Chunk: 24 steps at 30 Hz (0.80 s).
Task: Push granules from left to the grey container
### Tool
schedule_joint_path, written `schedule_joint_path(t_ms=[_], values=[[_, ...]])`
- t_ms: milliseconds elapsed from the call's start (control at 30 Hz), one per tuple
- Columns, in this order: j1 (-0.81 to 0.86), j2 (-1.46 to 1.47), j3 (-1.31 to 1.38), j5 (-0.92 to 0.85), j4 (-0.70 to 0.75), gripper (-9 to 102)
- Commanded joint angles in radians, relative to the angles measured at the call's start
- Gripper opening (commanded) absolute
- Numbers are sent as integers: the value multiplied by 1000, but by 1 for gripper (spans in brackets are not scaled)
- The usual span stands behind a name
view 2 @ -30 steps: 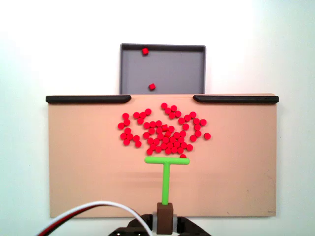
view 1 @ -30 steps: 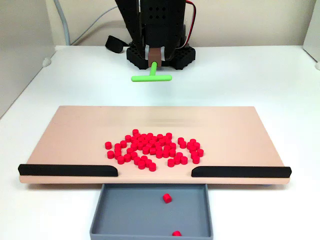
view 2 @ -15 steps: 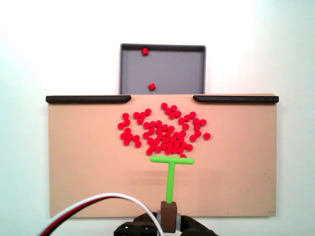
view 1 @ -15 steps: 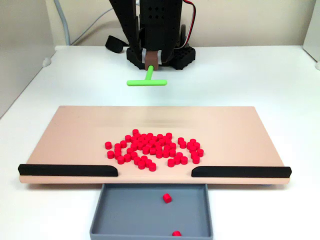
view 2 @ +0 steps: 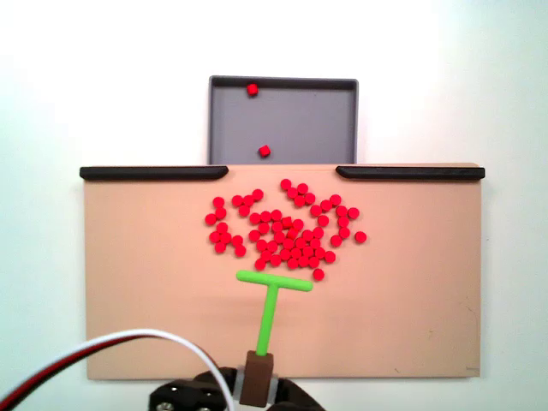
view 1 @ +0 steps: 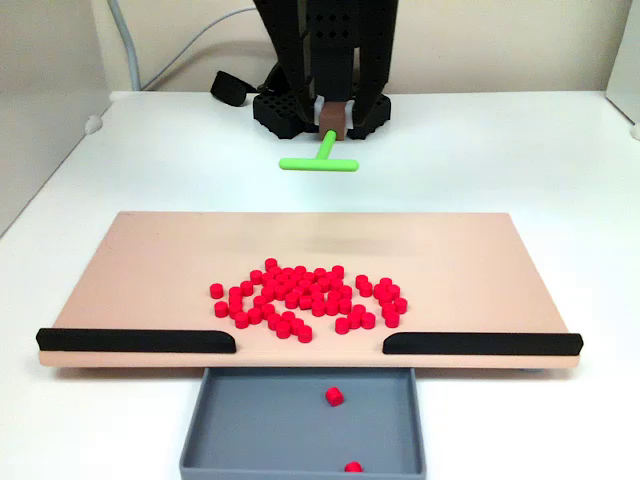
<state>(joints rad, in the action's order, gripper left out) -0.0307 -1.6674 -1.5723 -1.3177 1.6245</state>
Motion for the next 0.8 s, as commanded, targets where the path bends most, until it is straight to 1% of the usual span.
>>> schedule_joint_path(t_ms=[0, 333, 633, 767], values=[[-35, -52, 23, 57, 0, 0], [-126, -60, 25, 225, 0, 0], [-230, -26, 48, 460, -2, 0], [-250, 23, 48, 569, -2, 0]])
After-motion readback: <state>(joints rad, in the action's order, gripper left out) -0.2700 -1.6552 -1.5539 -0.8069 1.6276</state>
